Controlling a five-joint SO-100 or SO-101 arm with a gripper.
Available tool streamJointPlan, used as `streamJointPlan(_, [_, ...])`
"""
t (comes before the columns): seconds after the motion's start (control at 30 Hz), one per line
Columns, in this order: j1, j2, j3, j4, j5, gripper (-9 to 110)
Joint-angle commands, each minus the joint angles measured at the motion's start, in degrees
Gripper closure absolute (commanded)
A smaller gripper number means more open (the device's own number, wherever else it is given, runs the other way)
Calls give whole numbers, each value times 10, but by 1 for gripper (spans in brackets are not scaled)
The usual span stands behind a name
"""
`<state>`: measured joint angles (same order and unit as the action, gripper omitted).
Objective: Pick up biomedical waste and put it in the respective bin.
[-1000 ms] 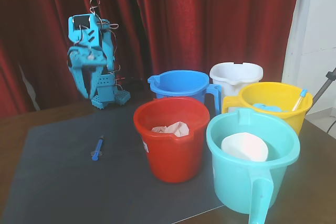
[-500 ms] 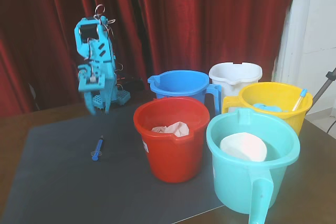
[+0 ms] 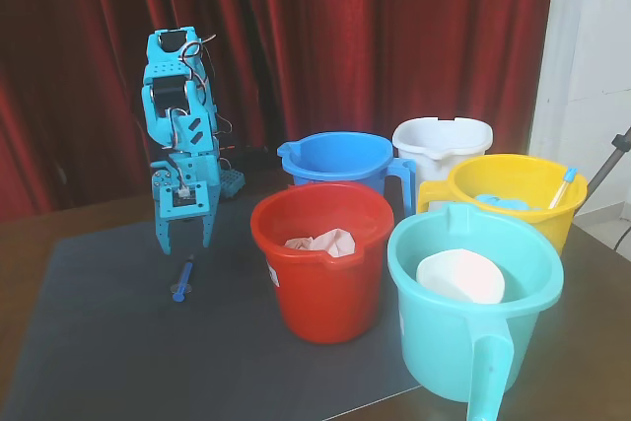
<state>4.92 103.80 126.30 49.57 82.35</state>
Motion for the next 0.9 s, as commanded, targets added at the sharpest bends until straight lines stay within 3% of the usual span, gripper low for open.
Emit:
streamJointPlan(0.0, [2,4,-39,-4,-25,83])
streamJointPlan(0.27, [57,4,-34,-4,-101,80])
streamJointPlan(0.43, [61,4,-5,-4,-103,72])
streamJointPlan(0.87, [54,4,15,-5,-105,71])
